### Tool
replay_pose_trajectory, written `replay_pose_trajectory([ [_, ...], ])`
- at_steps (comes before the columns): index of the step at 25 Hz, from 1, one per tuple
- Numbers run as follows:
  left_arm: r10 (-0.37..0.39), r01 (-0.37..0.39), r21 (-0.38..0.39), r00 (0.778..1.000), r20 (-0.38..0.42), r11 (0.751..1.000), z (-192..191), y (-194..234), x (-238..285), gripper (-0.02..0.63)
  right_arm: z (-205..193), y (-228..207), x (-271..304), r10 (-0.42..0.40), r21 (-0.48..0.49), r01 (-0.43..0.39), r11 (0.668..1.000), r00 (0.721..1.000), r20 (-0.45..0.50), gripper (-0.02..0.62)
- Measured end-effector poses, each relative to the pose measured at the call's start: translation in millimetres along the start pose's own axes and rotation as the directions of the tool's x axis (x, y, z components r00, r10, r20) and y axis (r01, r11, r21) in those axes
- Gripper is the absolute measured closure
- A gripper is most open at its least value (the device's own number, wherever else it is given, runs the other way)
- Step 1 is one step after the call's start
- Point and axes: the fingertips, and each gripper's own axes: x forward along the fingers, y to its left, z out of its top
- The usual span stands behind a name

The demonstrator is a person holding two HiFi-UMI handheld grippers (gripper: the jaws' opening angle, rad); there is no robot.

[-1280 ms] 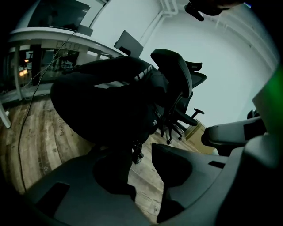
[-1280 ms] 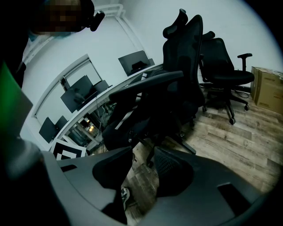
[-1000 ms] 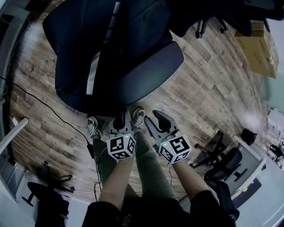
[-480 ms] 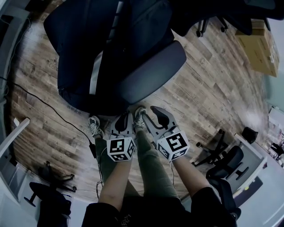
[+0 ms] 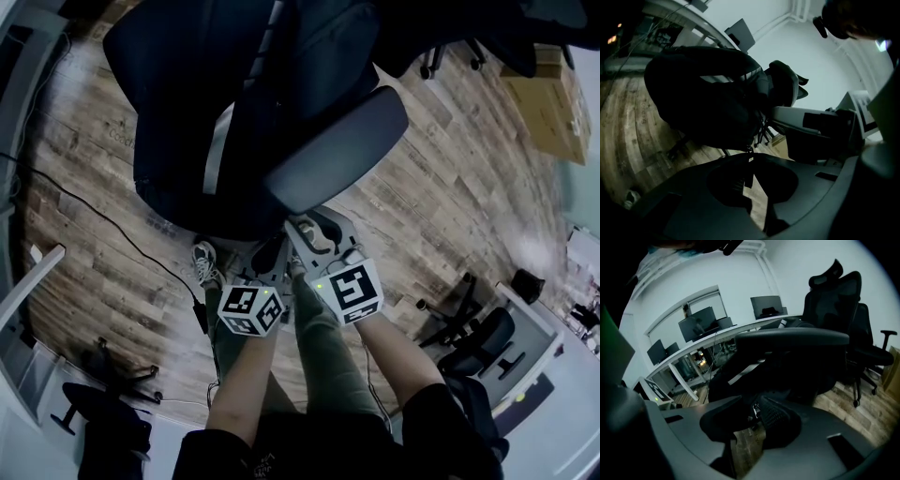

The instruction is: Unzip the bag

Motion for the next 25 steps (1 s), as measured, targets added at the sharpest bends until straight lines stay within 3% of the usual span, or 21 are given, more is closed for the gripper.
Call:
replay_pose_trajectory([
  [6,-0.203,0.201,-0.162,0.979,0.004,0.966,3.6,-5.7,-6.9,0.557,-2.4,-2.6,22.3,-0.049,-0.095,0.043,0.995,0.997,-0.06,0.527],
  [11,-0.3,0.294,-0.23,0.954,0.007,0.928,6.2,-5.5,-10.7,0.557,-10.6,-6.5,32.3,-0.091,-0.157,0.073,0.985,0.99,-0.11,0.531],
  [15,-0.386,0.374,-0.344,0.922,0.036,0.861,8.4,-1.4,-16.6,0.557,-17.8,-7.8,40.6,-0.133,-0.17,0.11,0.979,0.982,-0.131,0.532],
  [20,-0.462,0.441,-0.445,0.884,0.067,0.779,10.6,8.3,-25.4,0.56,-23.4,-7.6,46.7,-0.121,-0.139,0.103,0.985,0.984,-0.132,0.534],
  [25,-0.503,0.472,-0.512,0.86,0.088,0.718,14.5,21.1,-35.6,0.56,-26.8,-4.6,55.7,-0.116,-0.159,0.091,0.983,0.981,-0.158,0.534],
])
